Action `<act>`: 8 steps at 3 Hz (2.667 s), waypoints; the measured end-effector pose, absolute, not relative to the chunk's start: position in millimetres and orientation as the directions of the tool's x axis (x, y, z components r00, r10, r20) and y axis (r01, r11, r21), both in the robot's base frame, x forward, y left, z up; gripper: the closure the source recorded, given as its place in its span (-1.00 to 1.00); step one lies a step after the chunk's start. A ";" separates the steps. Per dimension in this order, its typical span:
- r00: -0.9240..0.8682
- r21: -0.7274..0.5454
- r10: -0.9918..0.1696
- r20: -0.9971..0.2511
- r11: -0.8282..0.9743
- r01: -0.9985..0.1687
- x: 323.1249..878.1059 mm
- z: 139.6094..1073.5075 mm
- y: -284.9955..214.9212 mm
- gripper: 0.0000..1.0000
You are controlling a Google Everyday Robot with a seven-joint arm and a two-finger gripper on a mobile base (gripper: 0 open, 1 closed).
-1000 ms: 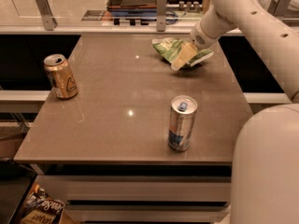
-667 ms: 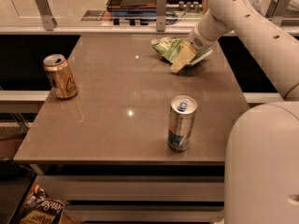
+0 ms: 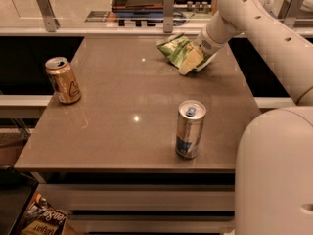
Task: Move green jalapeno chip bag near orange can
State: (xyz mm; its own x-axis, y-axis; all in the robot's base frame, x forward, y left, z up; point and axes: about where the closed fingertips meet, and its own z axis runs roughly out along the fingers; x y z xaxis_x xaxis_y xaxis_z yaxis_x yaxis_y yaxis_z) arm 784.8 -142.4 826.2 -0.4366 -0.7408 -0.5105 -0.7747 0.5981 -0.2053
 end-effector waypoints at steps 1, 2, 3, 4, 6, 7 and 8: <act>-0.437 -0.204 -0.741 -0.510 0.597 -0.776 785.0 827.2 -141.8 0.27; -0.437 -0.204 -0.741 -0.510 0.597 -0.776 785.0 831.0 -141.8 0.74; -0.437 -0.201 -0.742 -0.508 0.596 -0.777 785.2 830.5 -140.5 1.00; -0.437 -0.201 -0.742 -0.508 0.596 -0.778 785.2 830.3 -140.4 1.00; -0.440 -0.220 -0.758 -0.481 0.591 -0.776 759.6 857.8 -143.7 1.00; -0.429 -0.253 -0.763 -0.485 0.591 -0.766 745.0 881.9 -147.9 1.00; -0.386 -0.253 -0.777 -0.497 0.555 -0.792 729.3 898.4 -139.0 1.00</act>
Offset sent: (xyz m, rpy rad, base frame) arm 0.0001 0.0006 0.0002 -0.0001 0.0016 0.0009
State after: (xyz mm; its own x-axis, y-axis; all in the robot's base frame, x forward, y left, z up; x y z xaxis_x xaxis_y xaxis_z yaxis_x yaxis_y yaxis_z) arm 729.3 -139.0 898.4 -0.3860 -0.7773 -0.4968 -0.7925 0.5550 -0.2528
